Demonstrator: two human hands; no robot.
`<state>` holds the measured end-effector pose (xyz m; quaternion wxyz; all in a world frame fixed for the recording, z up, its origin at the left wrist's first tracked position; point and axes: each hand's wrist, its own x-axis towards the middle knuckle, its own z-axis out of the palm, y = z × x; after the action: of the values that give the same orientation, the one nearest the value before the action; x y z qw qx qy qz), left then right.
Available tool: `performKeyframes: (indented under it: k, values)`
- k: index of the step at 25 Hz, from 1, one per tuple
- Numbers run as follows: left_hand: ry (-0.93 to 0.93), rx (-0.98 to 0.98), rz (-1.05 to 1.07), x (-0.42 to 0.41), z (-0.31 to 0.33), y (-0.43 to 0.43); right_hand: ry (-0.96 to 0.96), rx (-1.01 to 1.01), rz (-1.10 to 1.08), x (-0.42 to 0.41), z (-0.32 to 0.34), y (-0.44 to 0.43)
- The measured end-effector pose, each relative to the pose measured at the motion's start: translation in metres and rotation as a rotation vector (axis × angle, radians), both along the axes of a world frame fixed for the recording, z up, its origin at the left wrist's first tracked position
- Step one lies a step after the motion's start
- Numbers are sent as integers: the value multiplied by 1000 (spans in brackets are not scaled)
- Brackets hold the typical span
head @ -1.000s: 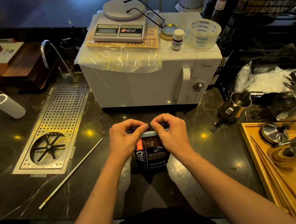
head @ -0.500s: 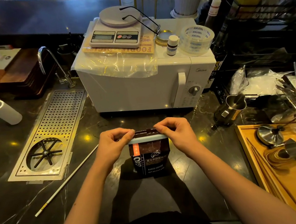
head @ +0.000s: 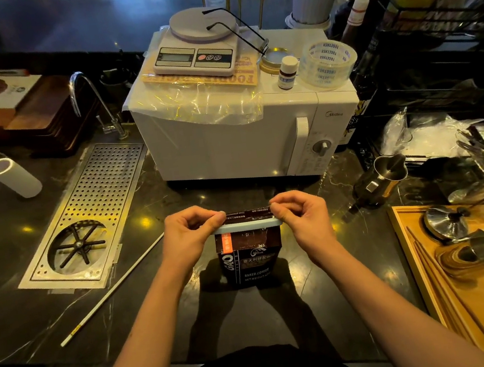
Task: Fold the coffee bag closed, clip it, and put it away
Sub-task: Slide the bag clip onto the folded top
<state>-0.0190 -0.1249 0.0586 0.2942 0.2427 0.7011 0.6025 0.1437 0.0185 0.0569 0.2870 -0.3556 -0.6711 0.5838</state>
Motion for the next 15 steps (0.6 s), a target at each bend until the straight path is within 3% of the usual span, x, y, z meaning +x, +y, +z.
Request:
performKeyframes:
  k: [8, 15]
  values:
    - [238, -60, -267, -3, 6, 9, -136, 214, 222, -10, 6, -2]
    - [314, -21, -188, 1, 0, 14, -130, 362, 132, -26, 4, -9]
